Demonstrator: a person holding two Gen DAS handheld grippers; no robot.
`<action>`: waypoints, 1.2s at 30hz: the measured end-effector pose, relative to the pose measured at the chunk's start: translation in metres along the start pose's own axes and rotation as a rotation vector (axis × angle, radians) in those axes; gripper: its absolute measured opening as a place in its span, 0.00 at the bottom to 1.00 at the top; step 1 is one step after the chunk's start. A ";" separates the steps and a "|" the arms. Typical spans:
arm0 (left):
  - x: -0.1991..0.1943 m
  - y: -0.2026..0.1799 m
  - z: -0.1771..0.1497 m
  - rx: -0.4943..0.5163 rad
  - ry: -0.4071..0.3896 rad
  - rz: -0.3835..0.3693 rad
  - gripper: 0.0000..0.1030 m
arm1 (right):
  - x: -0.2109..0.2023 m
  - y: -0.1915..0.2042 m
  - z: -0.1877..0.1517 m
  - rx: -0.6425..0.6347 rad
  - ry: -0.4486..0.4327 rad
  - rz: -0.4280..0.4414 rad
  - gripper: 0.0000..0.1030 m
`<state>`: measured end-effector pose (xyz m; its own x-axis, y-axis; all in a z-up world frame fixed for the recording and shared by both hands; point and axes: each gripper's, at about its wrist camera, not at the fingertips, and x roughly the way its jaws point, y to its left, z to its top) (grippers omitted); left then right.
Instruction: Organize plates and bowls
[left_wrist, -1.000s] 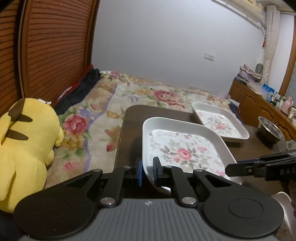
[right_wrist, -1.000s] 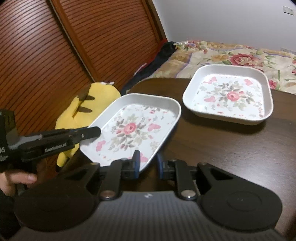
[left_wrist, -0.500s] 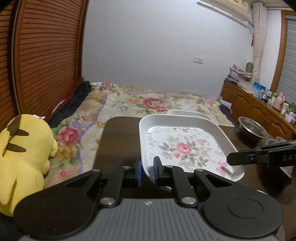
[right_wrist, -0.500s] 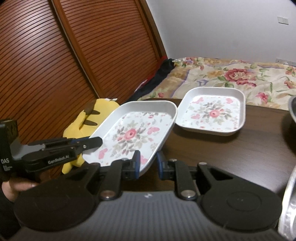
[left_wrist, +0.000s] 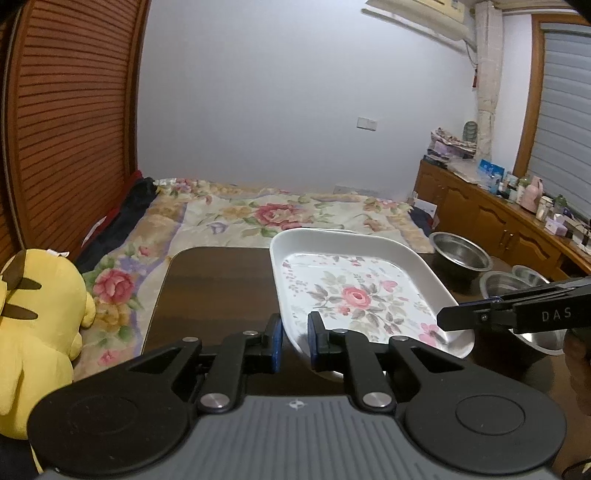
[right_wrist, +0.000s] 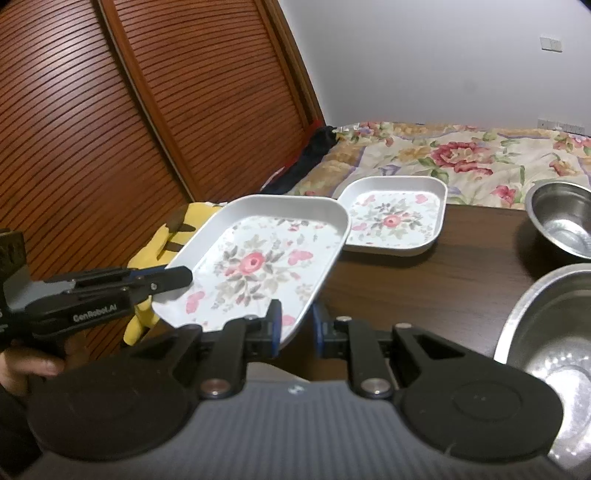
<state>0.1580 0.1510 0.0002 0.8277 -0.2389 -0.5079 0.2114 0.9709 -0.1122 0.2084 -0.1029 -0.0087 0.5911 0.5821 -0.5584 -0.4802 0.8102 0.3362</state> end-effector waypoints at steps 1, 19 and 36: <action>-0.001 -0.001 0.000 0.003 -0.001 -0.003 0.15 | -0.003 -0.001 -0.001 0.001 -0.003 0.002 0.18; -0.025 -0.017 -0.039 -0.014 0.011 -0.032 0.16 | -0.021 -0.005 -0.032 -0.004 0.022 0.020 0.17; -0.054 -0.036 -0.064 -0.008 0.015 -0.059 0.16 | -0.046 -0.004 -0.060 -0.015 0.041 0.048 0.17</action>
<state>0.0725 0.1300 -0.0226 0.8061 -0.2952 -0.5129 0.2551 0.9554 -0.1489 0.1444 -0.1368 -0.0302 0.5402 0.6163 -0.5730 -0.5170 0.7803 0.3518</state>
